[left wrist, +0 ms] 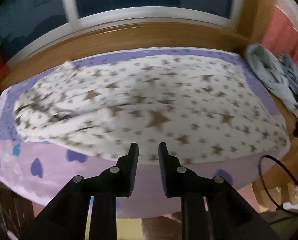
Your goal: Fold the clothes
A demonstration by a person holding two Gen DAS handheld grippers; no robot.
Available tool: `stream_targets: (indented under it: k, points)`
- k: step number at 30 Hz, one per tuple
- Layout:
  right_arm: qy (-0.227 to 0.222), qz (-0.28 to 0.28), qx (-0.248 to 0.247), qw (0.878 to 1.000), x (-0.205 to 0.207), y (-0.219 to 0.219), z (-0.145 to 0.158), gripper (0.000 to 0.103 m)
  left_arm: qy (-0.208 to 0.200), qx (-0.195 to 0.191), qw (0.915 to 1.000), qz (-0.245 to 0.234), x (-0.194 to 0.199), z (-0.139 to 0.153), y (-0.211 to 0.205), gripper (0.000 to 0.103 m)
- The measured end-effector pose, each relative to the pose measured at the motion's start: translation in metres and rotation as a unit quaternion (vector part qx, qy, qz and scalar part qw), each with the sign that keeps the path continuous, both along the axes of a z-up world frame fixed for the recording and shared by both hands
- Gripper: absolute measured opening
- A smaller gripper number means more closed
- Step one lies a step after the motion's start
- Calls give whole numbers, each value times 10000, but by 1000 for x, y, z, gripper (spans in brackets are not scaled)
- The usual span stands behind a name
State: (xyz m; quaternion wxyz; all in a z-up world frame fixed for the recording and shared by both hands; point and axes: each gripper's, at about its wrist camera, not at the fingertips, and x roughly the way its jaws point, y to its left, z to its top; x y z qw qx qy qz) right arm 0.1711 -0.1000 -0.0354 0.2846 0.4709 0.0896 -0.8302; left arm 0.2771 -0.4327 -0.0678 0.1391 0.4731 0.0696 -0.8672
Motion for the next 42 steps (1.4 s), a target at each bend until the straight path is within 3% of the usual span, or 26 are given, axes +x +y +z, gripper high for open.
stream_targets:
  k: [5, 13, 18, 21, 24, 29, 34, 38, 42]
  points:
    - [85, 477, -248, 9985, 10, -54, 1, 48, -15, -52, 9987, 516, 18, 2, -43, 20]
    - [284, 1307, -340, 9904, 52, -188, -11, 48, -43, -131, 9956, 929, 65, -1, -128, 20]
    - [365, 1673, -142, 9851, 84, -273, -21, 49, 56, 261, 9938, 1078, 87, -5, -205, 21]
    - [660, 1856, 73, 9804, 106, -319, -25, 50, 187, 576, 9925, 1065, 90, -6, -247, 21]
    - [1007, 2053, 292, 9731, 120, -358, -28, 51, 226, 640, 9935, 919, 88, -9, -277, 21]
    - [1149, 2362, 574, 9632, 136, -408, -32, 51, 292, 874, 9928, 760, 88, -17, -299, 21]
    - [1137, 2576, 874, 9556, 151, -422, -40, 51, 438, 1268, 9886, 682, 89, -25, -308, 21]
    - [965, 2518, 853, 9592, 145, -428, -44, 51, 402, 1311, 9894, 479, 89, -29, -304, 21]
    - [776, 2417, 754, 9643, 138, -434, -47, 51, 431, 1599, 9860, 181, 89, -32, -296, 21]
